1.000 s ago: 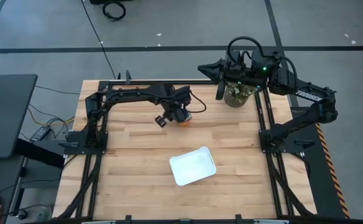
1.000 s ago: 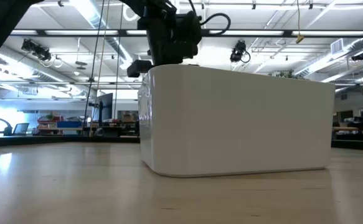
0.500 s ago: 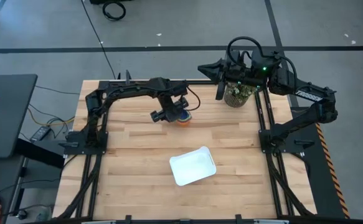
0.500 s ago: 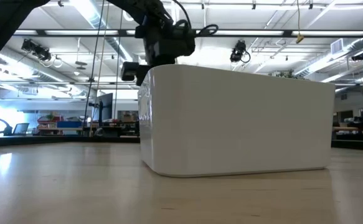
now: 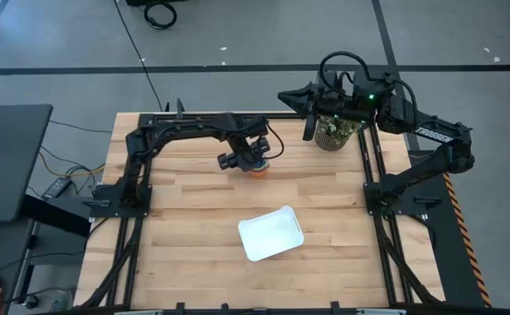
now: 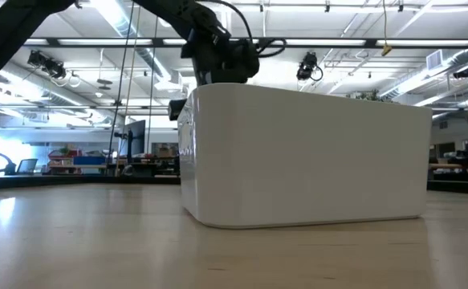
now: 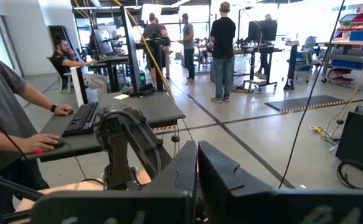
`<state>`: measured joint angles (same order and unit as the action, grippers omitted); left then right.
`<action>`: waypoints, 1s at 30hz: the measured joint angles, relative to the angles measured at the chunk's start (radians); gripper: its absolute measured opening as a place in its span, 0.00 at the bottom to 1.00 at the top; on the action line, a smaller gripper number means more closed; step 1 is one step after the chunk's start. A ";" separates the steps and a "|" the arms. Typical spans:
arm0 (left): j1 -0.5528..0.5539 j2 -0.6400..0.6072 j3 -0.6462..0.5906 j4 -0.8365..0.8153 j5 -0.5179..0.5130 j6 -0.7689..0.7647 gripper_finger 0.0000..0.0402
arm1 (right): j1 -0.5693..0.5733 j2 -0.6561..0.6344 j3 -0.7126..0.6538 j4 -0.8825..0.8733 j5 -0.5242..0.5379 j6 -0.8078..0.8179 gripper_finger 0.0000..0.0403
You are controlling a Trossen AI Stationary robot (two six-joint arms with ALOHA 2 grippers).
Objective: Nest measuring cups in basket
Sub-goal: Put the nested measuring cups into the white bin
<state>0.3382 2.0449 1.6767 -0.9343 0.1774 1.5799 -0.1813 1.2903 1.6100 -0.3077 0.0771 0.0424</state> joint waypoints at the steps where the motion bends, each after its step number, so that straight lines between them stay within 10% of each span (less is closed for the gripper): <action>1: 0.000 0.006 0.000 -0.006 -0.002 -0.003 0.67 | 0.000 0.000 0.000 0.000 0.000 0.000 0.06; 30: 0.012 0.084 0.002 0.049 -0.099 0.136 0.58 | 0.000 0.000 0.000 0.007 0.000 0.000 0.06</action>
<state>0.3500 2.1288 1.6791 -0.8852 0.0780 1.7162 -0.1810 1.2903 1.6100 -0.3004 0.0769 0.0422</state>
